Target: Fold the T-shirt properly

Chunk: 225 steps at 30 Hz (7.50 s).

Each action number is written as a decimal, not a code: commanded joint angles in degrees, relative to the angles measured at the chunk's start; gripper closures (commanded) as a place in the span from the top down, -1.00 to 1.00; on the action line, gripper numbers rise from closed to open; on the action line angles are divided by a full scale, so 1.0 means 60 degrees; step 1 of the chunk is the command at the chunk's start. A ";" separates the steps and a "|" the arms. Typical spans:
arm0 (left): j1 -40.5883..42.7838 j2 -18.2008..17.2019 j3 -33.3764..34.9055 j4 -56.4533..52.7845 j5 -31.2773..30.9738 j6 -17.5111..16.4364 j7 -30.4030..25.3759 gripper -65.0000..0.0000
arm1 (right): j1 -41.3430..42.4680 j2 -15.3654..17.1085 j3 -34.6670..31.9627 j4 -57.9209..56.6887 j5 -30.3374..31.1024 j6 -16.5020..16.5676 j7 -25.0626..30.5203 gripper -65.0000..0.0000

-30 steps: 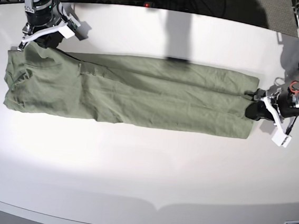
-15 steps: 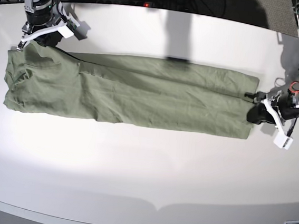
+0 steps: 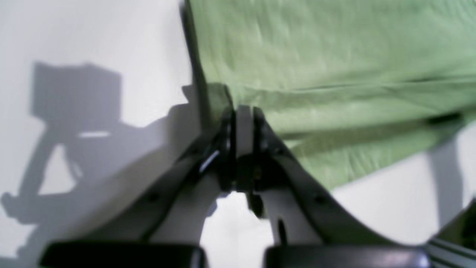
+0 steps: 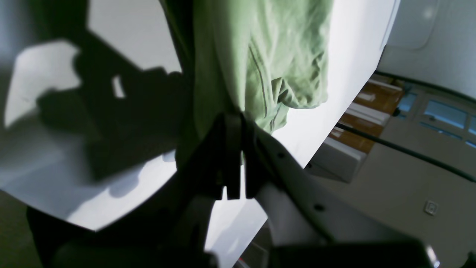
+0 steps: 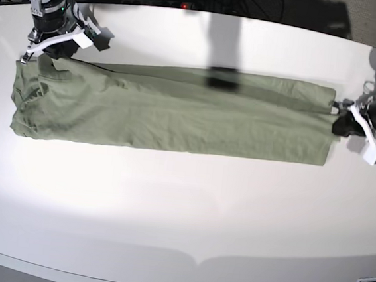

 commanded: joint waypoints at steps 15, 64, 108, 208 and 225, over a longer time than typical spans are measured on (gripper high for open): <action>0.1268 -0.0219 -0.0062 0.3428 -0.0619 -0.0068 0.0317 -1.00 | 0.0007 0.0160 0.0066 0.0117 0.0299 -0.0178 -0.0408 -1.00; 0.1963 0.0783 -0.0062 0.3617 0.2714 0.0364 -0.1260 -0.31 | 0.0379 -0.1800 0.0091 -0.1370 0.0259 -0.0521 -0.0259 -1.00; 0.1963 0.3432 0.1887 0.1657 0.2637 -0.0068 -0.0732 -0.33 | 0.5249 -0.0488 0.0080 -0.1355 0.2073 0.4244 0.0769 -1.00; 0.1137 0.3275 0.1869 0.1650 0.4062 0.0142 -0.1523 -0.33 | 0.8845 -0.2353 0.3075 -0.7009 1.8742 0.7069 -0.6093 -0.60; 0.1140 0.3275 0.1869 0.1650 0.4062 0.0142 -0.1515 -0.33 | 0.8863 -0.3111 0.3075 -0.7005 1.6218 0.7069 -0.6093 -0.60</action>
